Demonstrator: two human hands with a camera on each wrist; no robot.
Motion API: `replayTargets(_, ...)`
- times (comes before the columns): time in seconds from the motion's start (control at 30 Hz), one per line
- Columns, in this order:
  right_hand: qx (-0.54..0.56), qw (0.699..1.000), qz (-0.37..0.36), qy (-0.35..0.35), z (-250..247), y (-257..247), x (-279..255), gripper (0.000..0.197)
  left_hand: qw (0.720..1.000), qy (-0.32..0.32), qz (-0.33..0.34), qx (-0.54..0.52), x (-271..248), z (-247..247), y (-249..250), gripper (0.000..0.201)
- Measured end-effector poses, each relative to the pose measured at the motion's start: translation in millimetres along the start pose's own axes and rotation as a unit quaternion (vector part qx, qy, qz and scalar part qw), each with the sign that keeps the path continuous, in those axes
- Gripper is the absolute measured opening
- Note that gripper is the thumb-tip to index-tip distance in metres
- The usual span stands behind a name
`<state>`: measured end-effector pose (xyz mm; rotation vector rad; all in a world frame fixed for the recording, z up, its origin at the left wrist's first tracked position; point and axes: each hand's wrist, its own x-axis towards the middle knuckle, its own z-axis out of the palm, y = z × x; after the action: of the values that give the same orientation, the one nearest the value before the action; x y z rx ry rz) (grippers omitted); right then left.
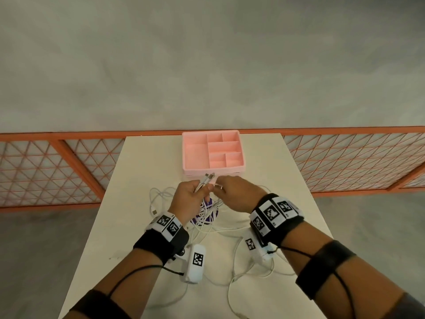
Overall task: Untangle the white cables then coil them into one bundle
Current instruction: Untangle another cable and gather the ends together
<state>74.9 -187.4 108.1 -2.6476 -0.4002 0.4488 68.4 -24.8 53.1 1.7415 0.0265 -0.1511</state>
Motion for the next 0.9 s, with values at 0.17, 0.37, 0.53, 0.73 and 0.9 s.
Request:
replayTargets(0.17,0.214,0.976,-0.011,0.038,-14.2,1.5,1.9,0.034,0.982,-0.031,-0.07,-0.172,-6.8,-4.3,-6.1,0.025)
replayTargets(0.37,0.434,0.848,0.014,0.304,-74.0,2.5,-1.0,0.031,0.987,-0.031,-0.087,-0.129,-7.8,-14.5,-19.3,0.02)
replayTargets(0.53,0.549,0.731,0.083,0.397,-93.8,36.8,-4.1,0.029,0.985,0.026,-0.096,-0.139,-3.4,-26.7,-24.5,0.021)
replayTargets(0.73,0.101,0.938,0.277,0.182,-51.8,73.5,-3.9,0.044,0.994,0.021,-0.055,-0.094,3.7,-26.6,-6.9,0.02)
replayTargets(0.9,-0.042,0.993,-0.035,0.102,-16.0,15.9,-6.2,0.058,0.999,-0.036,-0.018,-0.013,3.1,-11.0,3.6,0.024)
